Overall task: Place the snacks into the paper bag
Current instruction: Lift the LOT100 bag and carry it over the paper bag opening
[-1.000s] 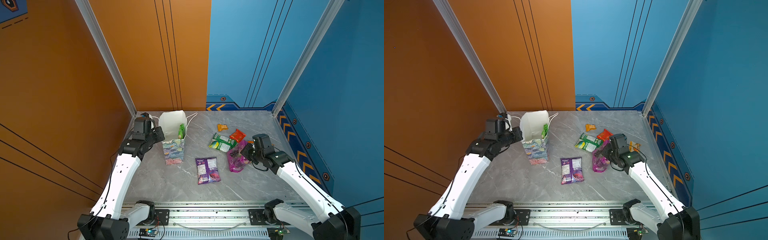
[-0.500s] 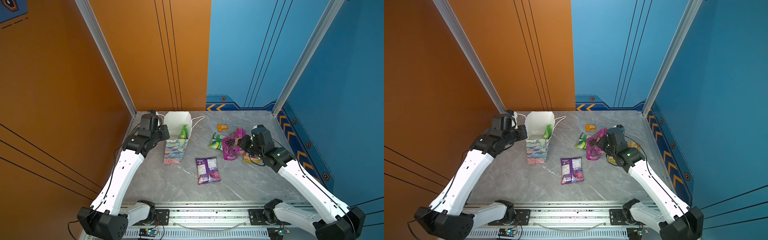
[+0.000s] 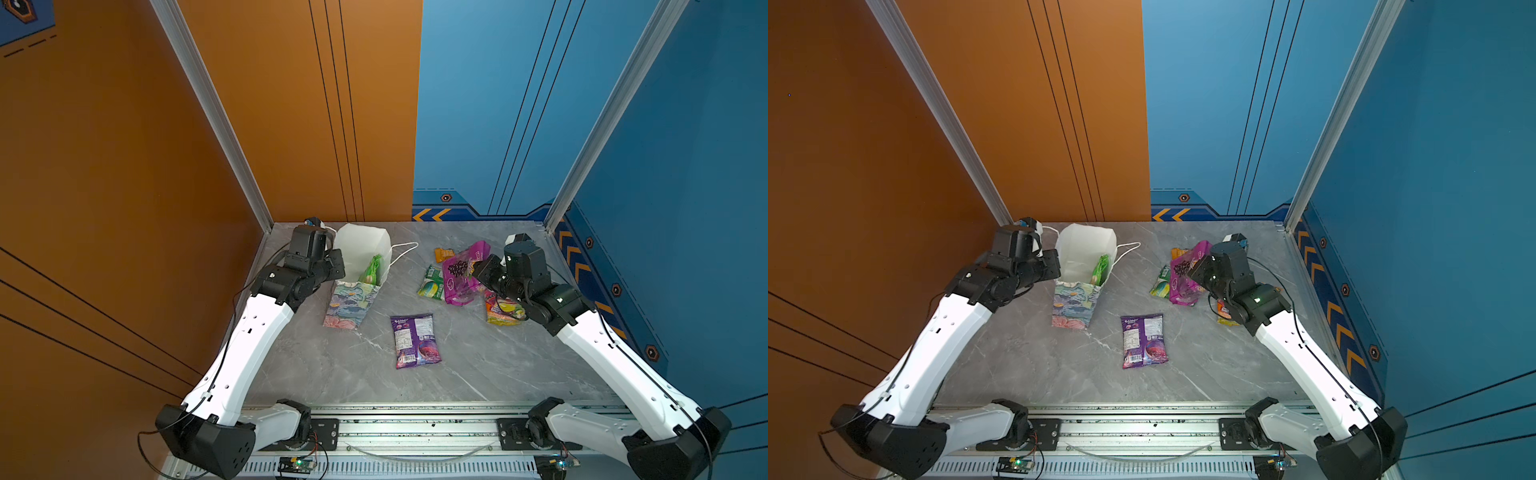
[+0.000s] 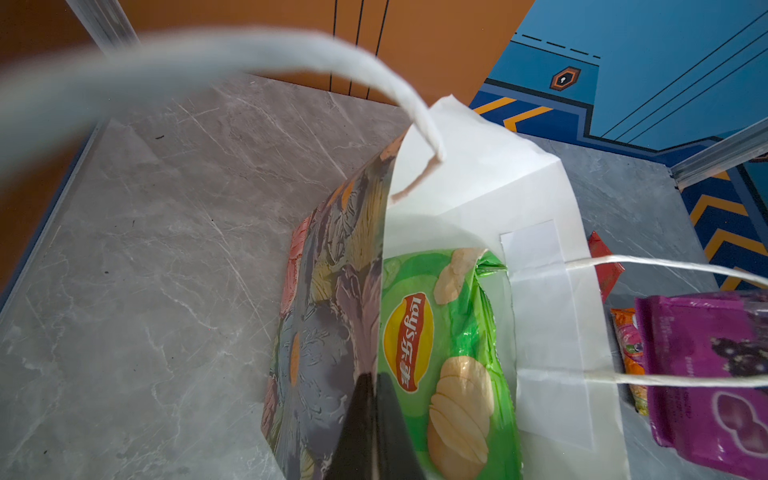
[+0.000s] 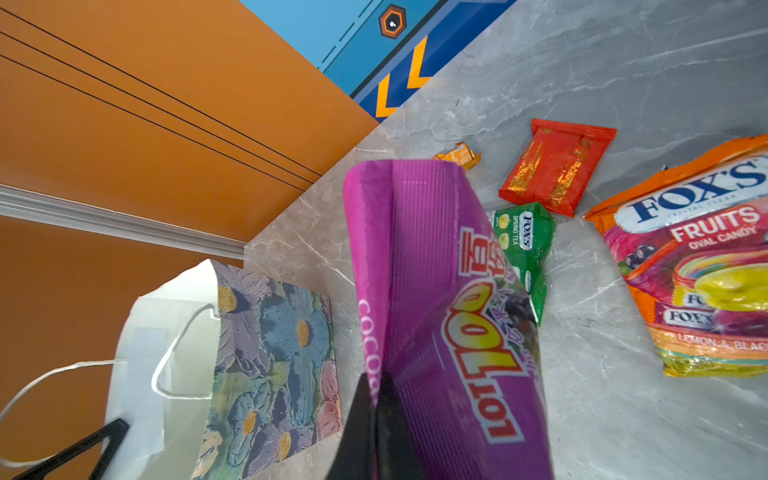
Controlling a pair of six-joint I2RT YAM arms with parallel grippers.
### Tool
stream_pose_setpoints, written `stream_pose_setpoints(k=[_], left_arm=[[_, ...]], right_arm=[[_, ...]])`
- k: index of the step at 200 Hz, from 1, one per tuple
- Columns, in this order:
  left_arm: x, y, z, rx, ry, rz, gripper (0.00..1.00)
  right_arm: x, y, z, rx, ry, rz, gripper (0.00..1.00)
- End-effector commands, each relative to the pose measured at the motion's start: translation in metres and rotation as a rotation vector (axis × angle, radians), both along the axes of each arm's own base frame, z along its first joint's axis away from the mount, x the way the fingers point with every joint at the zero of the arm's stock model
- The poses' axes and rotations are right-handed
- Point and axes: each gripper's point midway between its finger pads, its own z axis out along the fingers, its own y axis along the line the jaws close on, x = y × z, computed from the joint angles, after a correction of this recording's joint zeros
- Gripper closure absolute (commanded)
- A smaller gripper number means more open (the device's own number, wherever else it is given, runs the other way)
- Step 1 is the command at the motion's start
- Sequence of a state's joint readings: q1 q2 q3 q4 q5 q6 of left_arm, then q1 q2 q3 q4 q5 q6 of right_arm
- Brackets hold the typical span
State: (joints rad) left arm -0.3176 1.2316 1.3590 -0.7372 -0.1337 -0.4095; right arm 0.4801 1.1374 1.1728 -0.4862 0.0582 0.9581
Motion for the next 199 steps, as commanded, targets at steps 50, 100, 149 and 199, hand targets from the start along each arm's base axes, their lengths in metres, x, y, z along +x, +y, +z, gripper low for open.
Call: stream_pose_setpoints(k=[50, 100, 149, 199], left_arm=[[0.002, -0.015, 0.006, -0.009, -0.002, -0.063, 1.00], [0.002, -0.014, 0.000, -0.012, 0.010, -0.062, 1.00], [0.003, -0.020, 0.002, -0.052, 0.000, -0.092, 1.00], [0.003, -0.017, -0.002, -0.073, 0.006, -0.083, 1.00]], right_arm=[[0.014, 0.014, 0.113, 0.013, -0.274, 0.009, 1.00], [0.021, 0.055, 0.172, 0.018, -0.382, 0.101, 1.00], [0.024, 0.096, 0.218, -0.015, -0.473, 0.187, 1.00], [0.012, 0.158, 0.231, -0.001, -0.490, 0.342, 1.00]])
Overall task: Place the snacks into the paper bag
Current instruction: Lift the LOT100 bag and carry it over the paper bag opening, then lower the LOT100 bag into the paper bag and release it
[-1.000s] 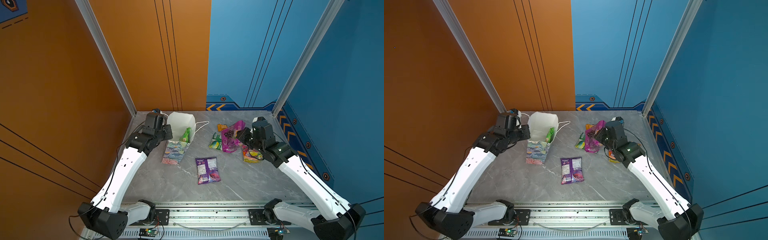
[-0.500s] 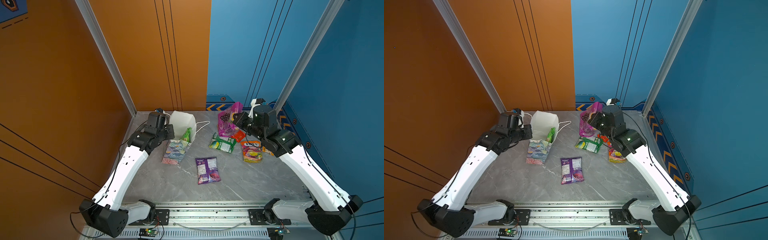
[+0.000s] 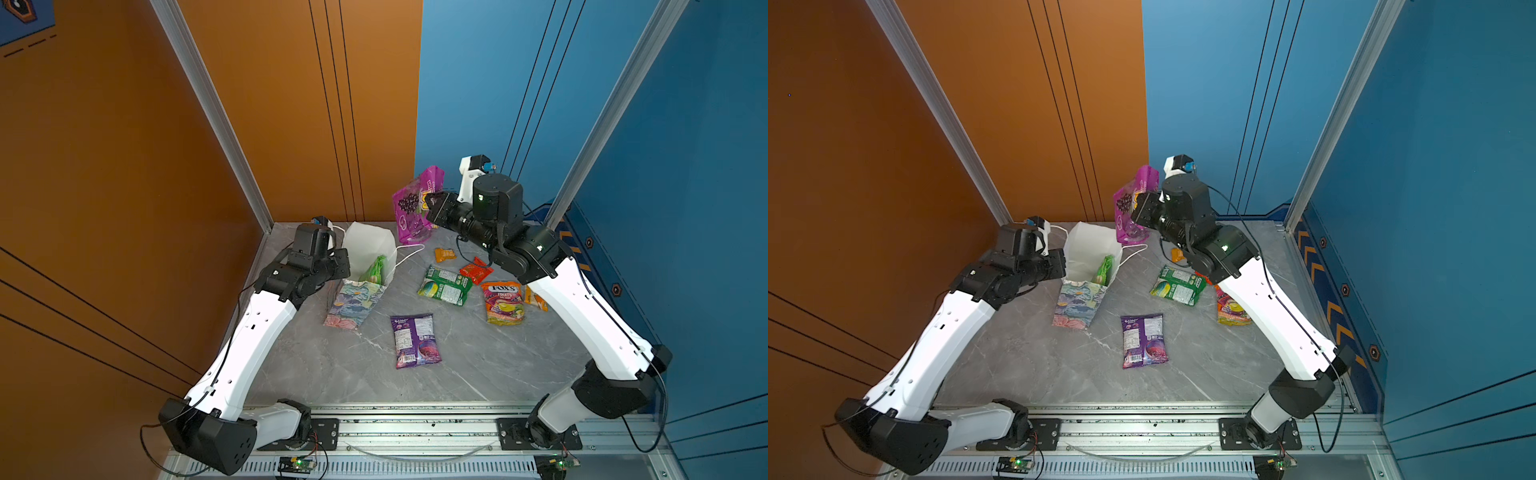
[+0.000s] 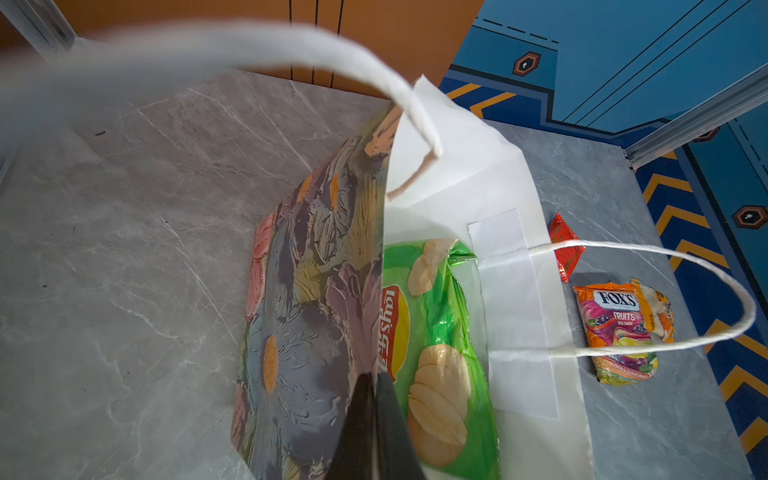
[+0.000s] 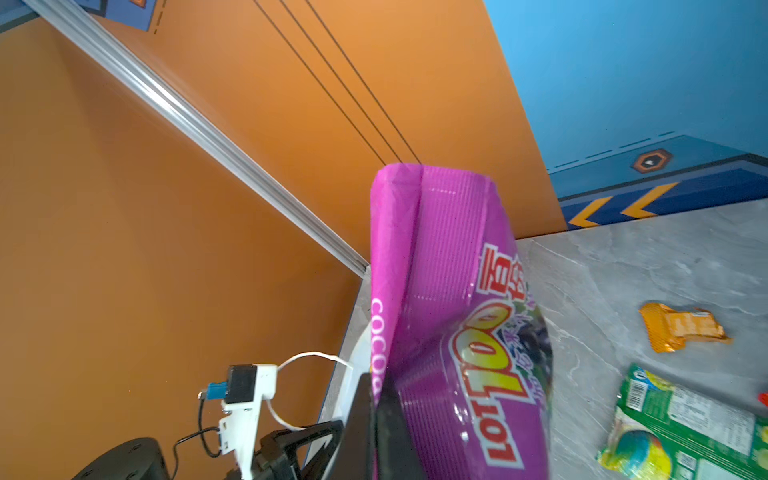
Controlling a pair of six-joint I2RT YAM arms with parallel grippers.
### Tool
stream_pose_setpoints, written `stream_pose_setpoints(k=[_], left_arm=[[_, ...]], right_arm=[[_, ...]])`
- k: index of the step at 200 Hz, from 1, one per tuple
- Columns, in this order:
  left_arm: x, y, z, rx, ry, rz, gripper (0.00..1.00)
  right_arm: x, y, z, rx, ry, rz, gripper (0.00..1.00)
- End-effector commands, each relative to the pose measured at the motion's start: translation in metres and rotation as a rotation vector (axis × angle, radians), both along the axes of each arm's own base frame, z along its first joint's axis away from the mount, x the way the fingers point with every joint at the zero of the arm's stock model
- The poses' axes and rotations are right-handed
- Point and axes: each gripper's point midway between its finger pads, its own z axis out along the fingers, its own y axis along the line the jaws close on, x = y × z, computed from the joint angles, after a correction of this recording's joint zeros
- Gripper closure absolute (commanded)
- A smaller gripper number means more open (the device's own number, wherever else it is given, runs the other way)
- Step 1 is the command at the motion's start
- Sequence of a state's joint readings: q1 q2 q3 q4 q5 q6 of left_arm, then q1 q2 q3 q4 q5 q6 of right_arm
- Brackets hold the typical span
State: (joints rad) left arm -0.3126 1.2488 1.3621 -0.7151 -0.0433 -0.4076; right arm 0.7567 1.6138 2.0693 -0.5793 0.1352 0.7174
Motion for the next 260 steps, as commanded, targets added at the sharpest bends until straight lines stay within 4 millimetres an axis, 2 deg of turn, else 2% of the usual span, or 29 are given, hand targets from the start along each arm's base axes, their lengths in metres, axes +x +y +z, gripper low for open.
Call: stream_pose_setpoints(k=[1, 37, 73, 156, 260], left_arm=[[0.000, -0.002, -0.001, -0.018, -0.005, -0.017, 1.00], [0.000, 0.000, -0.001, -0.022, -0.008, -0.013, 1.00], [-0.001, 0.003, -0.002, -0.033, -0.009, -0.005, 1.00], [0.000, 0.006, -0.001, -0.057, -0.013, -0.001, 1.00], [-0.004, 0.000, 0.009, -0.095, -0.057, -0.034, 1.00]], right_arm=[[-0.015, 0.016, 0.039, 0.037, -0.099, 0.067, 1.00], [-0.023, 0.052, 0.023, 0.037, -0.060, 0.144, 1.00], [-0.027, 0.075, 0.000, 0.025, -0.006, 0.180, 1.00], [-0.019, 0.096, -0.050, 0.050, 0.112, 0.189, 1.00], [-0.010, 0.134, -0.066, 0.092, 0.164, 0.257, 1.00]])
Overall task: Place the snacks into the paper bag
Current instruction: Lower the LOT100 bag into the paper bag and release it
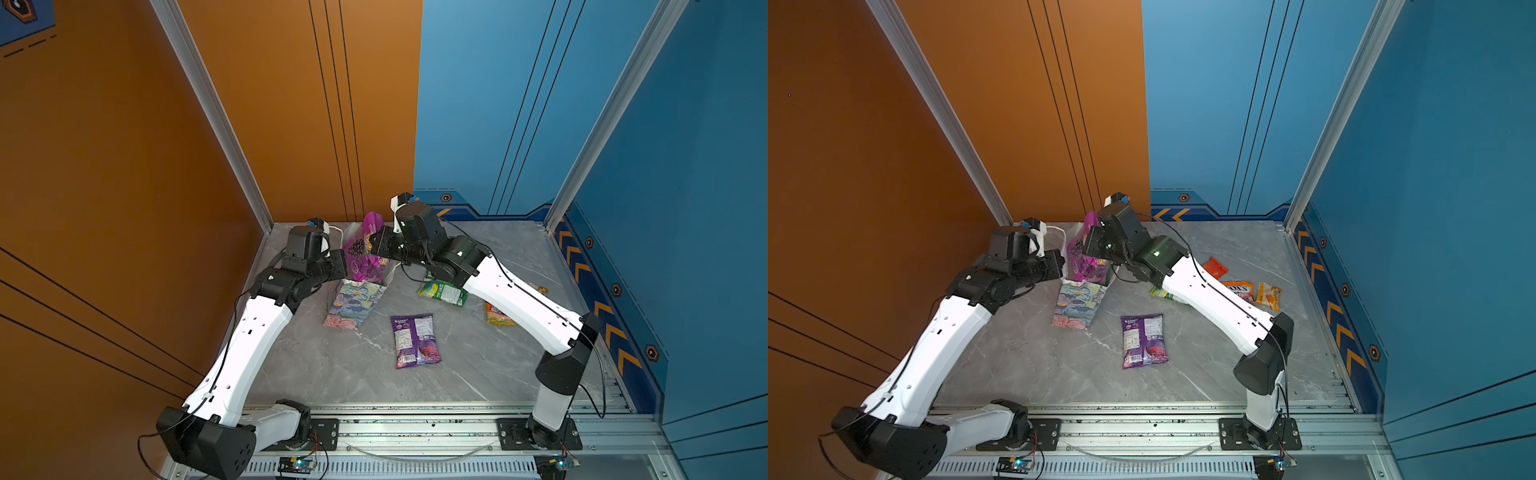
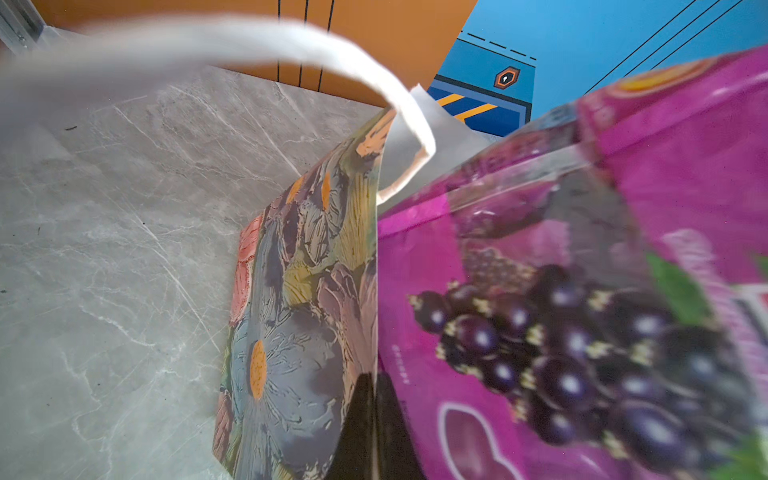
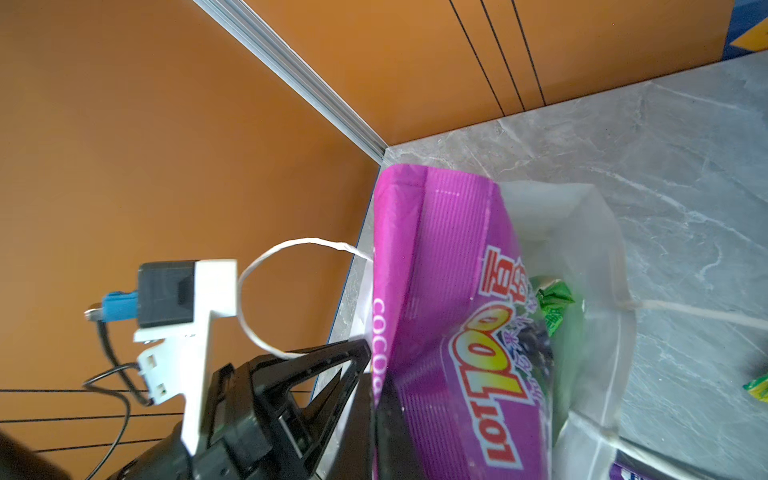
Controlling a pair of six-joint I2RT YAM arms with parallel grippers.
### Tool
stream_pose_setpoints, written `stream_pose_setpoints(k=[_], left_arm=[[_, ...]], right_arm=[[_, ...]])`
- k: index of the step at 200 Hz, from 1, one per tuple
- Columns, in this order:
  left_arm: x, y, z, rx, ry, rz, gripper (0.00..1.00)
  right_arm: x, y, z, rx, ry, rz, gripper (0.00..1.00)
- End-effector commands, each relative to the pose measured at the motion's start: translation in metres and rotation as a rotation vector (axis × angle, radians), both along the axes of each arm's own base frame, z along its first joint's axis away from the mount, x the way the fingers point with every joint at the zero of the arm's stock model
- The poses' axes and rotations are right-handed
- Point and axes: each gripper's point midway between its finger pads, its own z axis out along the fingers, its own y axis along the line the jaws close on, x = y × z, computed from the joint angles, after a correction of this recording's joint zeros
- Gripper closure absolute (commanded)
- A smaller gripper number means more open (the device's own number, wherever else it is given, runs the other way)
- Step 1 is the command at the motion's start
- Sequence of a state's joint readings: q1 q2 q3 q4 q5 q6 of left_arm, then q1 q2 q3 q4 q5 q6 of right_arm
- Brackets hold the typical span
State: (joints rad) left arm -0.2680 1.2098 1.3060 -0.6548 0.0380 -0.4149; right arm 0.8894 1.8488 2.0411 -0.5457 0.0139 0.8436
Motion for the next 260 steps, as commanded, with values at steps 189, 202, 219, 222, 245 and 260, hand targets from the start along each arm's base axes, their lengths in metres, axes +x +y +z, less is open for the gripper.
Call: stream_pose_setpoints(k=[189, 202, 219, 222, 245, 260], left_arm=[[-0.003, 0.003, 0.008, -0.066, -0.042, -0.013, 1.00], [-0.003, 0.003, 0.008, -0.068, -0.042, -0.012, 1.00], [-0.003, 0.004, 0.007, -0.069, -0.040, -0.009, 1.00], [-0.003, 0.004, 0.008, -0.070, -0.042, -0.010, 1.00], [-0.004, 0.003, 0.009, -0.073, -0.046, -0.015, 1.00], [-0.004, 0.003, 0.009, -0.075, -0.048, -0.019, 1.00]], right_arm=[[0.002, 0.053, 0.015, 0.149, 0.009, 0.069, 1.00], [0.002, 0.057, 0.007, 0.145, 0.029, 0.075, 1.00], [0.000, 0.065, -0.010, 0.126, 0.062, 0.086, 1.00], [0.000, 0.066, -0.012, 0.125, 0.068, 0.089, 1.00], [0.003, 0.071, -0.030, 0.123, 0.112, 0.090, 1.00], [0.006, 0.070, -0.037, 0.121, 0.121, 0.079, 1.00]])
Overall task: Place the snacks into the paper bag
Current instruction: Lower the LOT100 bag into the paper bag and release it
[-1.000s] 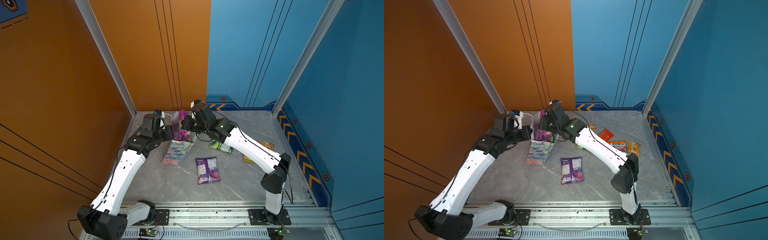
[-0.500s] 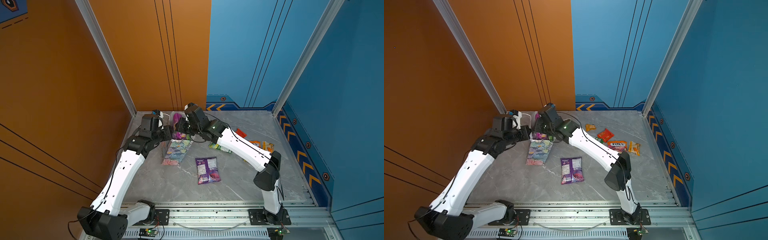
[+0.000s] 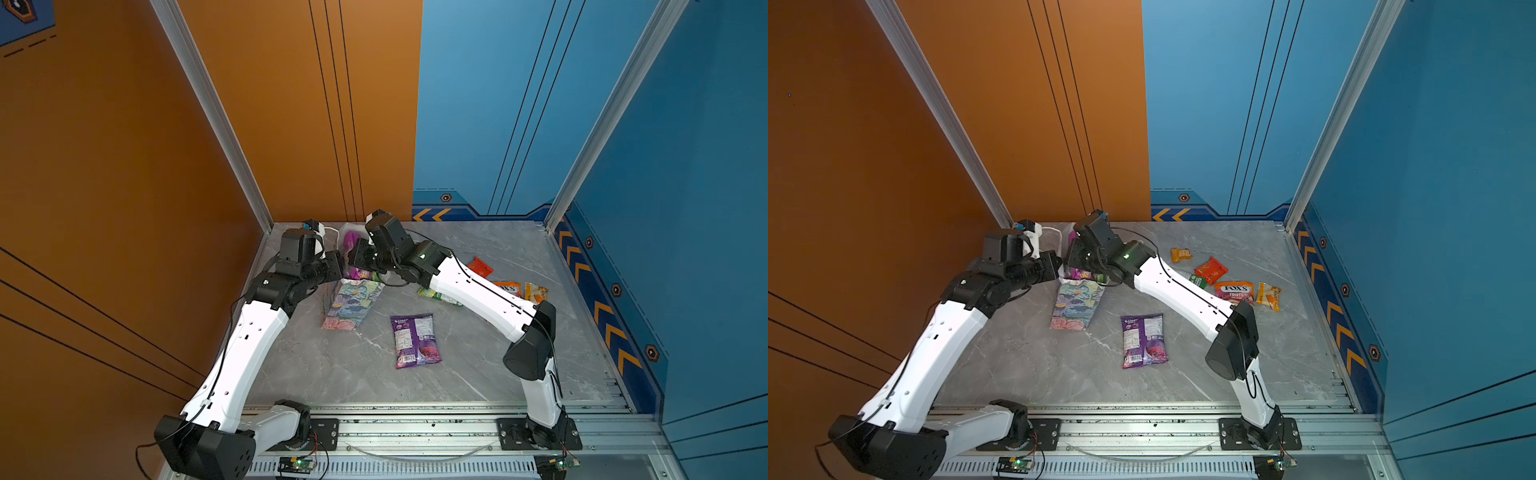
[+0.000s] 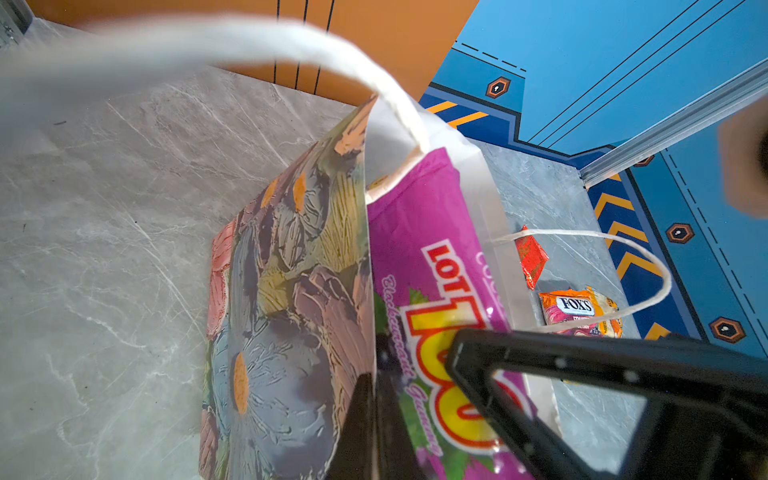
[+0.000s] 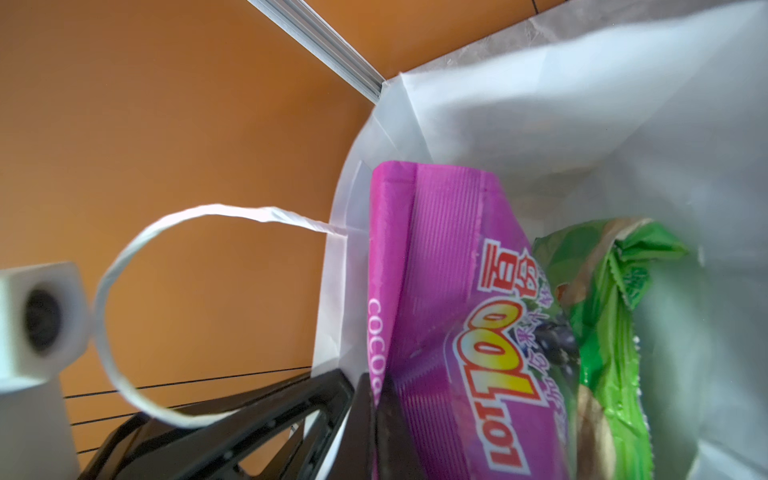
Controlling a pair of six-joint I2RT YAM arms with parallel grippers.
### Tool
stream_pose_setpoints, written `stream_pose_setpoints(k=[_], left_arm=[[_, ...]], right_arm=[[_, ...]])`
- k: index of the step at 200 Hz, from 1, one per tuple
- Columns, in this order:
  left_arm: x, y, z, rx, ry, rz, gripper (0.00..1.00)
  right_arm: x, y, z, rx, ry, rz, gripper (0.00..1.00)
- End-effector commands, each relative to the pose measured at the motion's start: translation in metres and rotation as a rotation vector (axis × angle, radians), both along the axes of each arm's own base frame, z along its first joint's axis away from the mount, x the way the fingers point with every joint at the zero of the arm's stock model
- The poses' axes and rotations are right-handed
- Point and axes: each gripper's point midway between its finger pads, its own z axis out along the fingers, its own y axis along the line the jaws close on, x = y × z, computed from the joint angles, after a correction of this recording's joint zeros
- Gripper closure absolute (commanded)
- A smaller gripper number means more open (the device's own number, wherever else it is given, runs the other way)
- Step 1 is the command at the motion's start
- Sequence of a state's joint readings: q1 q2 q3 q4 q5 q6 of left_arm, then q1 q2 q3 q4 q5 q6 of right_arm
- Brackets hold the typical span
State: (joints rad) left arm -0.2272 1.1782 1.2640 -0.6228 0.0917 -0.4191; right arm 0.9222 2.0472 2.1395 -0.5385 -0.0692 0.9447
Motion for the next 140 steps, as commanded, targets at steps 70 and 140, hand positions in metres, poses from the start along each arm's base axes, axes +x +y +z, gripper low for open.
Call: stream_pose_setpoints(k=[70, 140], left_arm=[[-0.003, -0.008, 0.014, -0.055, -0.055, -0.043, 1.00], [-0.003, -0.012, 0.016, -0.069, -0.060, -0.064, 1.00]], right_arm=[[0.012, 0.011, 0.004, 0.117, 0.037, -0.017, 1.00], [0.022, 0.018, -0.026, 0.085, 0.069, -0.039, 1.00]])
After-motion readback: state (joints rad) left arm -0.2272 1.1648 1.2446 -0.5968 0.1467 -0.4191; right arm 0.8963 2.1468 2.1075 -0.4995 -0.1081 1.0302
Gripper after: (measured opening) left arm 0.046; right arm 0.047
